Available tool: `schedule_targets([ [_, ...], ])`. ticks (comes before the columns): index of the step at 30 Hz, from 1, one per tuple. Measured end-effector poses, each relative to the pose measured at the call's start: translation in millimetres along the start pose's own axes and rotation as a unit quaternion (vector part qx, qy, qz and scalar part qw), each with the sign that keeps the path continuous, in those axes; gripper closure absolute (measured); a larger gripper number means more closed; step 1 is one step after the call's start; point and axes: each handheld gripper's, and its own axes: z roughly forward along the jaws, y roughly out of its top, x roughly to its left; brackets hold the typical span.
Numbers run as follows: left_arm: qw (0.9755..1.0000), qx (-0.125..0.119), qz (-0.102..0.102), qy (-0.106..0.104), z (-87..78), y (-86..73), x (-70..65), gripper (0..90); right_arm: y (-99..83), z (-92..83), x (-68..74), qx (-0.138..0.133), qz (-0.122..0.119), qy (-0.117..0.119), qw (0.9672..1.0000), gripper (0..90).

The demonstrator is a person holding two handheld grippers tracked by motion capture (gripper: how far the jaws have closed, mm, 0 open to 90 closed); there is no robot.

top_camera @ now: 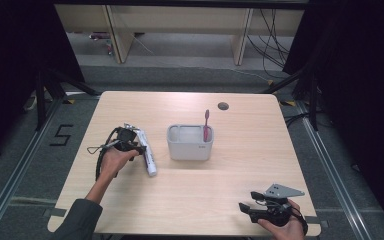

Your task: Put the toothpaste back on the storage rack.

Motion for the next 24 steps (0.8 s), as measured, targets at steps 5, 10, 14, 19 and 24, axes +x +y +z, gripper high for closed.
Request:
schedule_targets([
  [5,0.9996,0.018,-0.019,-0.007,-1.5,4.9,-4.6,40.9,-0.2,-0.2,-0.2,0.001,-0.003,-0.004,1.0000,35.5],
  [10,0.9991,0.035,-0.022,-0.008,2.3,10.5,-15.7,34.6,-0.3,0.7,-0.3,0.000,-0.003,0.000,1.0000,35.5],
  [14,0.9989,0.045,-0.016,0.004,8.2,14.2,-21.5,32.6,0.0,-0.5,0.2,0.001,-0.004,-0.004,1.0000,35.5],
  [19,0.9969,0.075,-0.016,0.018,17.5,14.8,-22.3,31.7,0.0,-0.6,1.6,0.003,0.005,0.002,1.0000,35.5],
  [24,0.9964,0.080,-0.018,0.019,21.1,14.1,-20.0,31.5,0.2,-1.0,1.5,0.003,0.003,0.003,1.0000,35.5],
])
